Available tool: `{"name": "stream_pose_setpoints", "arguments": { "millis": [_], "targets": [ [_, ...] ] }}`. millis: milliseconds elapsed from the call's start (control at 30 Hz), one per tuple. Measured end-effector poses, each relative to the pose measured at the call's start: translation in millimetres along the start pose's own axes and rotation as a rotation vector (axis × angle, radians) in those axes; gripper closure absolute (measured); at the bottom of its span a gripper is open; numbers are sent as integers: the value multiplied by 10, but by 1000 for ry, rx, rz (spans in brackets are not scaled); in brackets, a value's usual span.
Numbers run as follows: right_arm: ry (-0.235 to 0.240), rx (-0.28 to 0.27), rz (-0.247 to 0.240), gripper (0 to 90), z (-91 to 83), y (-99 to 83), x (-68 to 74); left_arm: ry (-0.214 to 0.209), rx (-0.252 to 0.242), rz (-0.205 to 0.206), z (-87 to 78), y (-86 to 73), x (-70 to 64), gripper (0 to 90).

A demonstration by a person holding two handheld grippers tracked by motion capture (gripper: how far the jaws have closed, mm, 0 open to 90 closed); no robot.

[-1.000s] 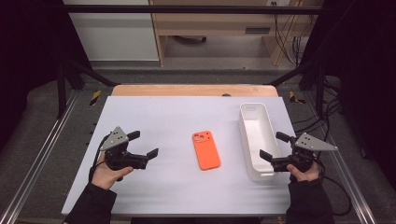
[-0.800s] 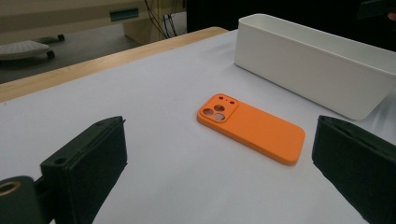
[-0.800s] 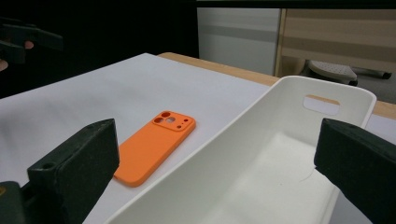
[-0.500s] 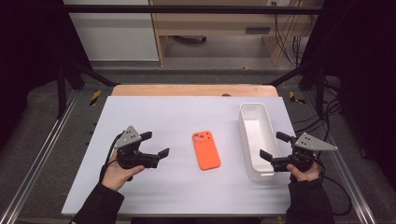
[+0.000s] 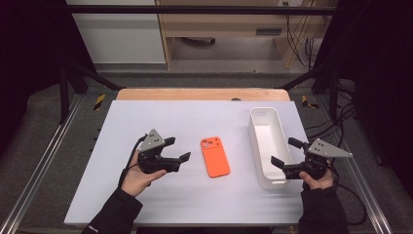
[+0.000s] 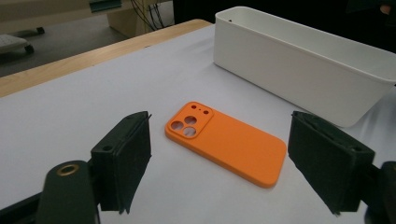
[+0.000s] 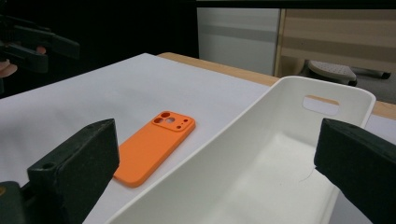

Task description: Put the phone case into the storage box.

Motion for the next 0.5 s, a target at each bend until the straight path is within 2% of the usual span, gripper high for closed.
{"name": "stream_pose_setpoints", "arguments": {
  "millis": [267, 467, 500],
  "targets": [
    [0, 1, 0, 6, 0, 2, 4, -5, 24, 8, 211, 62, -100, 322],
    [1, 0, -1, 6, -1, 3, 6, -16, 54, 17, 354, 65, -157, 392],
    [1, 0, -1, 6, -2, 3, 6, -13, 69, 24, 417, 65, -173, 406]
  ]
}}
Point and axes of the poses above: each handheld gripper's, and its own axes: z roughly forward along the jaws, y roughly out of its top, x roughly to its left, the point moved 4 cm from there along z, roughly forward along the jaws, and after that the axes turned 2 degrees about y, right-handed, at the moved point
